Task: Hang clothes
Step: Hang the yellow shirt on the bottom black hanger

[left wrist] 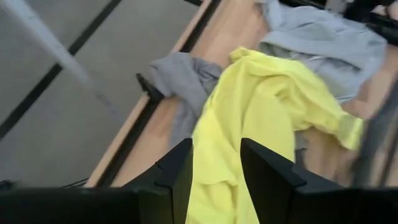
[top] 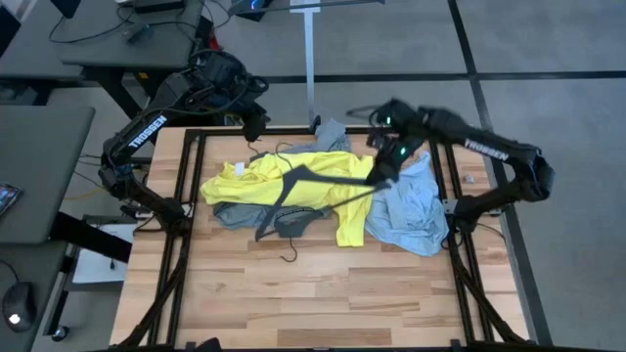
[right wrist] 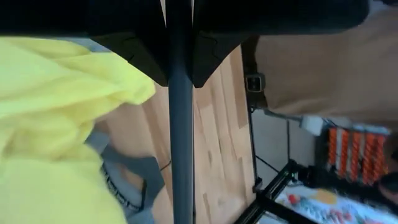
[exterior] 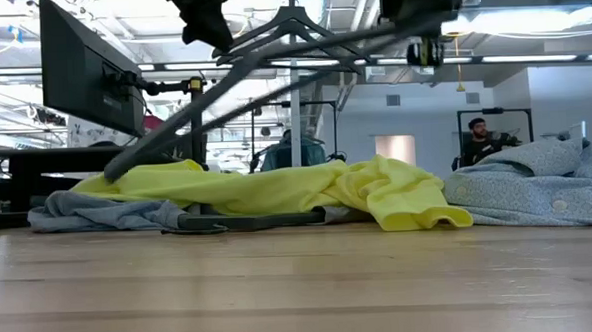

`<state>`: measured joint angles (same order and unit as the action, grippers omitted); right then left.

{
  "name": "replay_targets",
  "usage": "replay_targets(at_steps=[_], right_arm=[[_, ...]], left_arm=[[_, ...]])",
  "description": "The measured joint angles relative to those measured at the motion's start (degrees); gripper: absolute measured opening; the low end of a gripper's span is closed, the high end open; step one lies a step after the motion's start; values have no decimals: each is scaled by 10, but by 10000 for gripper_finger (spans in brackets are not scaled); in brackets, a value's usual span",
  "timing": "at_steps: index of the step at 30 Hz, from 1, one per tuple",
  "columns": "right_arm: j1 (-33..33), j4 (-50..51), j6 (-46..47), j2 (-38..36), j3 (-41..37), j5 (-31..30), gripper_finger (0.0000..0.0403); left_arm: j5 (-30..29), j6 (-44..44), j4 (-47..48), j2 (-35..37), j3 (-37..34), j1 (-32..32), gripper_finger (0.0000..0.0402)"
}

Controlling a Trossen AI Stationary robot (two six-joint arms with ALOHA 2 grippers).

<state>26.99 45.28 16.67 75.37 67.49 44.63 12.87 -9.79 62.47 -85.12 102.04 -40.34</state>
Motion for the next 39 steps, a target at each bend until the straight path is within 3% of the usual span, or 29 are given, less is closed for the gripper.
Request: replay_targets(at_steps=[6,14,20,23,25,28,31,35,39], right_arm=[[-52,-261,217,-37,-198,-4,47],[-104,-270,260,-19,-261,-10,102],[-97,-67,155,-59,-211,-8,107],[-96,63,61,-79,-172,-63,107],[-96,97,14,-84,-148,-107,108],[-89,49,-43,-79,-105,-145,108],[-77,-63,-103,-64,-83,-190,108],[-53,-218,-185,-38,-82,-232,108],[-17,-274,-195,-1,-82,-238,109]], left_arm=[[4,-1,17,0,0,8,118],[3,-11,37,0,0,14,118],[-3,-13,42,0,0,14,118],[-10,-15,40,0,0,14,118],[-19,-16,41,0,0,14,118],[-26,-12,47,0,0,14,118],[-32,-5,72,2,-12,14,118],[-39,16,103,1,-83,15,117],[-67,19,85,0,-177,17,117]])
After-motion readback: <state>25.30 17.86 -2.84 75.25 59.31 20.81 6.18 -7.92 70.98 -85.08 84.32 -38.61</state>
